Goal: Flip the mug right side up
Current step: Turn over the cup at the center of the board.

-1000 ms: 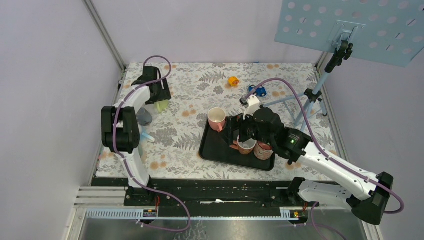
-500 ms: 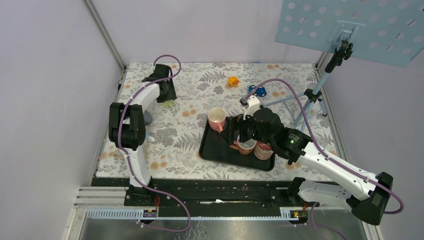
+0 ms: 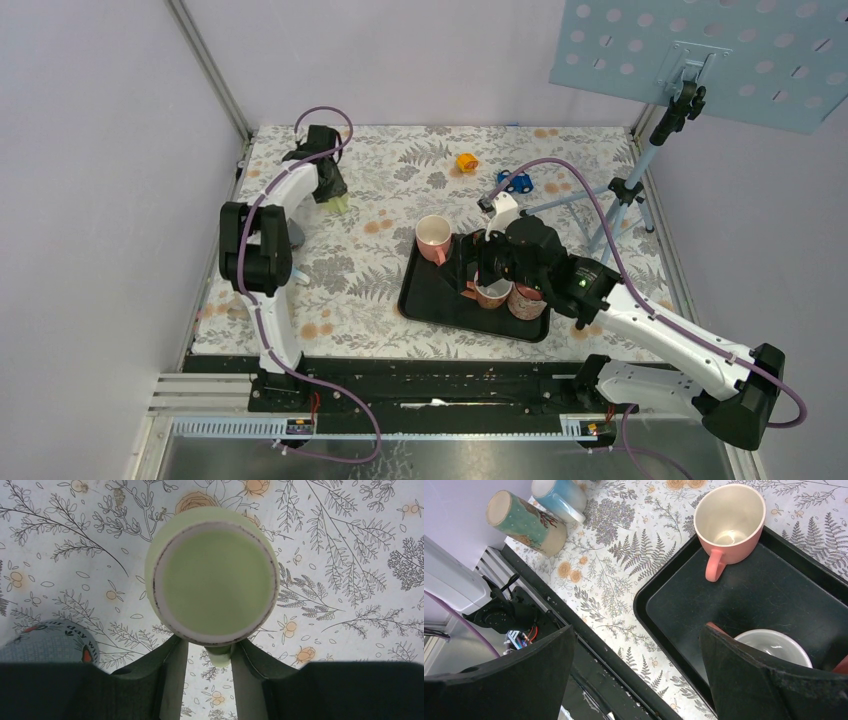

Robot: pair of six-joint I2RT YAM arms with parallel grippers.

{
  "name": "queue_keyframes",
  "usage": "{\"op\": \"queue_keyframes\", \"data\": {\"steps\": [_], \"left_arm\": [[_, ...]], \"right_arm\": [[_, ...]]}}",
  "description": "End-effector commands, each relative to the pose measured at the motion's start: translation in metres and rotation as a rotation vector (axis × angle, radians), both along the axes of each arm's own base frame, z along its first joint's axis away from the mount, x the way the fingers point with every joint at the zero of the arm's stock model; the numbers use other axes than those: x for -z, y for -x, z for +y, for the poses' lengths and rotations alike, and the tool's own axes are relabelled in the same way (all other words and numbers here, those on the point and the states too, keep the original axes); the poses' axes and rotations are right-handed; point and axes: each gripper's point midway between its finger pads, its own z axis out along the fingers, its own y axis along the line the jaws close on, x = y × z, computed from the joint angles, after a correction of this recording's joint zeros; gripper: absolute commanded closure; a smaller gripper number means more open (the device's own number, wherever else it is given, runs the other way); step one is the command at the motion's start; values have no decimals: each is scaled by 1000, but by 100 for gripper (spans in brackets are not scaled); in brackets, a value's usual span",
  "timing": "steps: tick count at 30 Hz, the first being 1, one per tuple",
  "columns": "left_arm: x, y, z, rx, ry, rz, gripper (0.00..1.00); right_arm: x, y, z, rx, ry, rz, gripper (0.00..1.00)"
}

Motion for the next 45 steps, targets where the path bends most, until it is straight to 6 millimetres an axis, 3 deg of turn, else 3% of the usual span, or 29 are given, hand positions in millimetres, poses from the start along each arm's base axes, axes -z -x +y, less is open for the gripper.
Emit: {"op": "queue_keyframes", "data": {"steps": [1,10,13,17,20,32,40,45], "left_arm": [[-8,-15,3,-30,12,-40,61],[-4,-16,4,-37,15,-33,66],[-3,-17,5,-36,21,-33,76],[-10,-18,4,-22,23,-47,100],[-24,-19,1,-2,33,-73,100],[-118,0,-31,123,204,-320,100],[-201,40,-72,288,386,-459,100],[-249,70,-105,428,493,-541,100]], "right_arm": [[-7,-2,4,-8,-40,-6,0],[-9,-2,4,-5,-45,-6,0],[-8,-1,4,-4,-47,-4,0],[-9,-2,4,-1,-49,-5,0],[-12,-2,5,3,-65,-6,0],[-36,-8,22,13,-200,0,0],[-80,-21,44,-7,-365,1,0],[-99,-32,46,6,-460,5,0]]}}
